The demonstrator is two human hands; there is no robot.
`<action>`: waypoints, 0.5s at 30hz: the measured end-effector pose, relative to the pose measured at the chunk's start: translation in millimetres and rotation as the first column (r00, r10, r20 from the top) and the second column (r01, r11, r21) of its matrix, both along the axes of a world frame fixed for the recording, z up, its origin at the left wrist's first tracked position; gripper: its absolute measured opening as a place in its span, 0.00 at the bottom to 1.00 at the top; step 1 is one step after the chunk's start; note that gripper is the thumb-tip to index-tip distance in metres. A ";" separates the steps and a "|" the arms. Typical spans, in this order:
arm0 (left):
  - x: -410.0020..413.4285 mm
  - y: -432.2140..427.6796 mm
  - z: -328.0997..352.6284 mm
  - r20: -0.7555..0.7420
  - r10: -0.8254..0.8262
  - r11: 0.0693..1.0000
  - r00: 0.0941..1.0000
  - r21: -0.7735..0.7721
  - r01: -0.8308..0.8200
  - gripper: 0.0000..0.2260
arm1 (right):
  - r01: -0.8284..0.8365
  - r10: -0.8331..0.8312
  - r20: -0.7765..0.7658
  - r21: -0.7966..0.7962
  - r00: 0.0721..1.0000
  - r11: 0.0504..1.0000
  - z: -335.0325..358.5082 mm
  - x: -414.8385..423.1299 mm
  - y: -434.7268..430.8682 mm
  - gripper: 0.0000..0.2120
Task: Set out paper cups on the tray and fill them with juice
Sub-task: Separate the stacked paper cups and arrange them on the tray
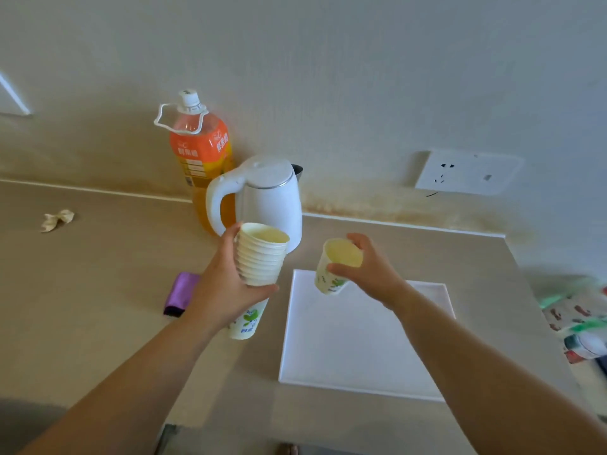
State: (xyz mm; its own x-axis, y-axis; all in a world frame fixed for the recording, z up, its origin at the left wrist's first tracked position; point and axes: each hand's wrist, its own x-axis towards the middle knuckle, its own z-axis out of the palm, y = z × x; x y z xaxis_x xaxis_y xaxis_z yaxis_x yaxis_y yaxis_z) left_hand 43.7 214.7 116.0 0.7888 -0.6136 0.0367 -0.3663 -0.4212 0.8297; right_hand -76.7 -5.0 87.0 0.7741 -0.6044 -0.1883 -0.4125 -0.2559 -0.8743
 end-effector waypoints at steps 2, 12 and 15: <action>0.5 2.4 -7.5 -0.039 0.004 1.000 0.999 -0.014 -0.005 0.48 | -0.017 0.015 -0.040 -0.051 0.999 0.999 -17.9 10.8 9.9 0.38; 7.9 4.2 -25.4 -0.089 -0.023 1.000 0.996 -0.015 0.022 0.48 | -0.065 0.057 -0.109 -0.078 0.992 0.995 -50.8 26.0 24.6 0.55; 7.7 2.9 -26.6 -0.085 -0.043 0.999 0.995 -0.012 0.043 0.48 | -0.002 0.004 -0.069 0.030 0.998 1.000 -63.7 16.0 24.1 0.59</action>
